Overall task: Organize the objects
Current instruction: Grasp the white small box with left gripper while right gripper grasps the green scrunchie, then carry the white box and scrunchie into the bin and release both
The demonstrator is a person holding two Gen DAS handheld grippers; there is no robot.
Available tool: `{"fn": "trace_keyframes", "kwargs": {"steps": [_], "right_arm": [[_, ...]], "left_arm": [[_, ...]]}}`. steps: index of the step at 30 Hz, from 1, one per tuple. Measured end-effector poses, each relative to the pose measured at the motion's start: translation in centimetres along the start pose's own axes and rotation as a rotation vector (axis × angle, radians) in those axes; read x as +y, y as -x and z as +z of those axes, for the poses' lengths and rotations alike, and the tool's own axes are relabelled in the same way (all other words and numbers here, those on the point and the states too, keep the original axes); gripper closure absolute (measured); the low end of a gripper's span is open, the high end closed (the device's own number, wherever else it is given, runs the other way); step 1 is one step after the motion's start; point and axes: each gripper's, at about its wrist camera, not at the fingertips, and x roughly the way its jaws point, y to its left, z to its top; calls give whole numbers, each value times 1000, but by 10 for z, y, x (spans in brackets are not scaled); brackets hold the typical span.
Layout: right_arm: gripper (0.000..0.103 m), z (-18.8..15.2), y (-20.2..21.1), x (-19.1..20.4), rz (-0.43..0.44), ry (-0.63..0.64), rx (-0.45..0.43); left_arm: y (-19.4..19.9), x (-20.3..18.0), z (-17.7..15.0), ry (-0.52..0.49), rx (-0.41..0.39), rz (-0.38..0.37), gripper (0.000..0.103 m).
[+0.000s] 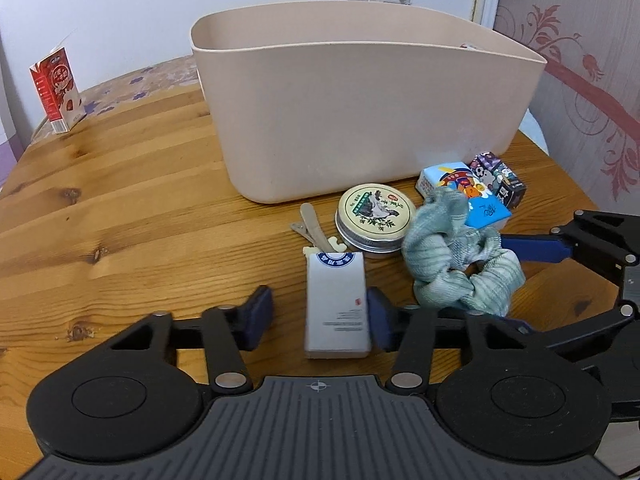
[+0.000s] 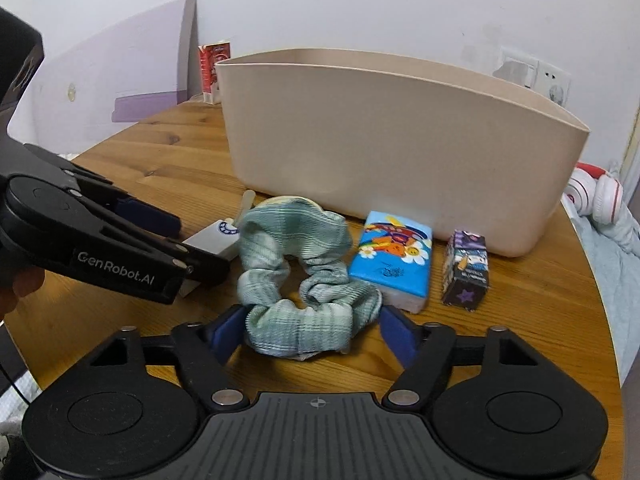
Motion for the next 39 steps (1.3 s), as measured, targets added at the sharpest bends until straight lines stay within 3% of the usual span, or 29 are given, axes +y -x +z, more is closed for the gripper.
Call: {"fn": "trace_keyframes", "kwargs": {"steps": [3,6,11,25,39], "right_arm": [[50,-1,0,2,12,14,-3],[68,-2,1,3,12,27,-8],[81,-7,4,5,8,37,-13],[84,-8,36,13,-11,92,-81],[84,9,65,-2,-28,75,-158]], "left_arm": [[2,2,0,3,-3,1,71],[2,1,0,-3,-4,0,71],[5,2,-2,-5,-6,2,72],[27,7,-12,5,-47,4,72],[65,14,11,-14,-148,11,72]]}}
